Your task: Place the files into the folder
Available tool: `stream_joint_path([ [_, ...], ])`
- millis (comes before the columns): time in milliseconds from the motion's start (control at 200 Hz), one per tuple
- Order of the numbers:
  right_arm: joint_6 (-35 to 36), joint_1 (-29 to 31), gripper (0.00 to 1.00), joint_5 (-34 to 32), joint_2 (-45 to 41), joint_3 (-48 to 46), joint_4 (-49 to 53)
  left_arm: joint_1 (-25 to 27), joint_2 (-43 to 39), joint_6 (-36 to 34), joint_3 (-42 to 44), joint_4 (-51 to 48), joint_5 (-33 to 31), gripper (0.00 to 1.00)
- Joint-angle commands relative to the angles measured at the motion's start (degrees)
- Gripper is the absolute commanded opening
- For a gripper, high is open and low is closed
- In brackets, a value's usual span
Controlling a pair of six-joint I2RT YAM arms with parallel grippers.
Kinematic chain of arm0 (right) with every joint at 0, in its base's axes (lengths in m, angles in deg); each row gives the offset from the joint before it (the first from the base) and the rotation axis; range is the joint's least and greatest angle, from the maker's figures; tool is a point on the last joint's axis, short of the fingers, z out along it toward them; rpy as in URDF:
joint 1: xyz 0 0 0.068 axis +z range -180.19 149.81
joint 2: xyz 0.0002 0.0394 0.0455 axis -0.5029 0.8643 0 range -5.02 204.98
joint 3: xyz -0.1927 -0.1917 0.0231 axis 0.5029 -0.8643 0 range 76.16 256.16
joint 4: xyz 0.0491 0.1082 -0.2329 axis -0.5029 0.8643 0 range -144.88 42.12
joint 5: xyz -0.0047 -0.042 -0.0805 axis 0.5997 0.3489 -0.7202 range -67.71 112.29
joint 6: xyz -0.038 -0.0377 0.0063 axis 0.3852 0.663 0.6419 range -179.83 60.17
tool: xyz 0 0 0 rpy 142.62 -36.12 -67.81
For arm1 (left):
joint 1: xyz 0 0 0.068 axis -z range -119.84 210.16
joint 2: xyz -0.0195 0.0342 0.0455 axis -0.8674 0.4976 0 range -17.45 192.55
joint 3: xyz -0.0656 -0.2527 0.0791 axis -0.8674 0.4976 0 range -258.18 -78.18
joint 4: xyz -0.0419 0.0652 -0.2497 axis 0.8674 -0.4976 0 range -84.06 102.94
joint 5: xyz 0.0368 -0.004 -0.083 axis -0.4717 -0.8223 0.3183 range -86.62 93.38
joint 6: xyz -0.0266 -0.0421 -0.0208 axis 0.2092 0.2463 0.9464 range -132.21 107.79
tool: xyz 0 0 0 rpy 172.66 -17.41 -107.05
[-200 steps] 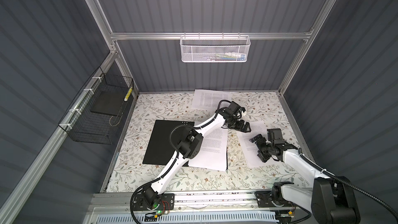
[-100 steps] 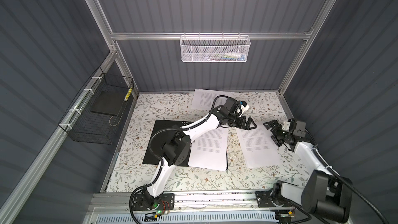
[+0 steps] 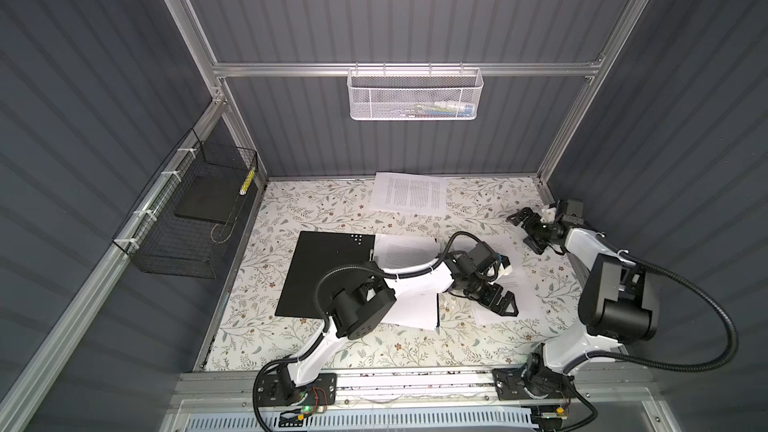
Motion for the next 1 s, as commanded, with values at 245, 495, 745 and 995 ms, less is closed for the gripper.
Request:
stream_joint_path([
  [245,3.92,0.1,0.99,0.15,7.53,6.44,7.21,-1.06,-0.01,-3.38,5.71,-5.54,-5.24,1.0],
  [495,6.55,1.4,0.99,-3.81,11.51,10.21,12.35,-4.74,-4.29,-6.24,12.86,-7.85,-7.69,1.0],
  [745,8.77,4.27,0.99,-4.49,15.73,14.5,16.11,-5.69,-4.57,-9.62,12.29,-11.01,-10.2,1.0],
  [995,10.67,5.65,0.99,-11.85,18.19,18.48,21.54,-5.78,-4.41,-9.89,12.02,-11.19,-10.02,1.0],
])
